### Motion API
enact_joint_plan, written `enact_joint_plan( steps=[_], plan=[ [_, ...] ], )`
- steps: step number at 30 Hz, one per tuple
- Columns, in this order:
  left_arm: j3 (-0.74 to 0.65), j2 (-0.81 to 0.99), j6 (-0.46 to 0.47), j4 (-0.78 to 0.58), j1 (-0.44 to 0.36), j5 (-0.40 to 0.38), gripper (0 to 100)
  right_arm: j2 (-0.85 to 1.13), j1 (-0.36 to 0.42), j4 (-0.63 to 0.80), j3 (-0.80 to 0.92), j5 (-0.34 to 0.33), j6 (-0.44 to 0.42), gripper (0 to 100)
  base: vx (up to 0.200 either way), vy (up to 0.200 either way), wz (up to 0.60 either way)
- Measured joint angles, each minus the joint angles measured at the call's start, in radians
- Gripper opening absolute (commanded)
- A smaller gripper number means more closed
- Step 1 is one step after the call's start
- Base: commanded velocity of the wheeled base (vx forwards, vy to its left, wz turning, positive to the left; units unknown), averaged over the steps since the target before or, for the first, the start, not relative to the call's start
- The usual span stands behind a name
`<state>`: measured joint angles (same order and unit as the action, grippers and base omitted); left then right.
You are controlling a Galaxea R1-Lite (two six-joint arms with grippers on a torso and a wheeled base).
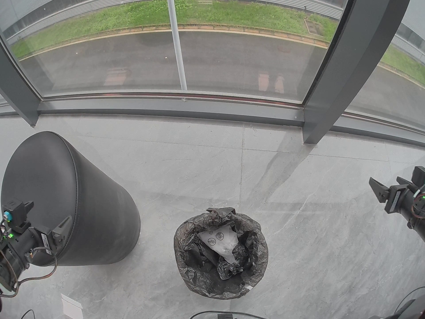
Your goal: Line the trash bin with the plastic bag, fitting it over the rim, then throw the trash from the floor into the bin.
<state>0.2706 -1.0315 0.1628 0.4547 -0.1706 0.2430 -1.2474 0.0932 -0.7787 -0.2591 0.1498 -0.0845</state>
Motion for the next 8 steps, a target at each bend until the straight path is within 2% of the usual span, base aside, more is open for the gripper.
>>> enact_joint_plan(
  steps=[8],
  plan=[
    [0.066,0.252,0.003,-0.233,0.049,0.008,100,0.241,-0.069,0.144,0.046,0.002,0.062,100,0.0,0.0,0.0]
  ],
)
